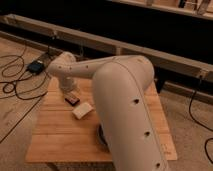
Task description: Place the eraser in the ceramic cup
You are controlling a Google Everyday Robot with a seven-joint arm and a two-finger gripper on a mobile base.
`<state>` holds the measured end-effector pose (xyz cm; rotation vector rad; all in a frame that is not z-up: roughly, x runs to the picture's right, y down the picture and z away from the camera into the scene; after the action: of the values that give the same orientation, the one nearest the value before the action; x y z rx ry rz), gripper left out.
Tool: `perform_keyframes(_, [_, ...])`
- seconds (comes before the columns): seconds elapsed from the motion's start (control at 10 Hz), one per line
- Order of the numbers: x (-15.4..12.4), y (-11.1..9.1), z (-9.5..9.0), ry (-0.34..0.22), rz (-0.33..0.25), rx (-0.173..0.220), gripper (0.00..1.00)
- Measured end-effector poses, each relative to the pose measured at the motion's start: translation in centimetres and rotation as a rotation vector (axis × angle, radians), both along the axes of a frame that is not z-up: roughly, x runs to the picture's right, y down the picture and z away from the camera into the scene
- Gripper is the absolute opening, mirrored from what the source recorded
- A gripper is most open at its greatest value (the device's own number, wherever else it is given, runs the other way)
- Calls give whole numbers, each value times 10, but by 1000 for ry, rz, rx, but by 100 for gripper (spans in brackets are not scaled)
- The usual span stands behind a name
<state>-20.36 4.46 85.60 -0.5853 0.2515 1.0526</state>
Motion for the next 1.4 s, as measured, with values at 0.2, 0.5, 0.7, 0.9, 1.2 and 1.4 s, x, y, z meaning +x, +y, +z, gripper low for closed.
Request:
perform_keyframes(0.2, [-9,-7,21,-45,-25,13,65])
perform_keyframes(0.5, [-29,-3,41,-93,-96,17,65])
perform_keyframes(0.7, [-37,-3,60,-108,-129,17,65])
perform_keyframes(0.9, [-42,-3,77,-114,-139,11,65])
perform_keyframes(1.2, [-46,-3,99,-125,-147,-3,65])
perform_keyframes(1.4, [-48,-3,110,-135,-152,-10,65])
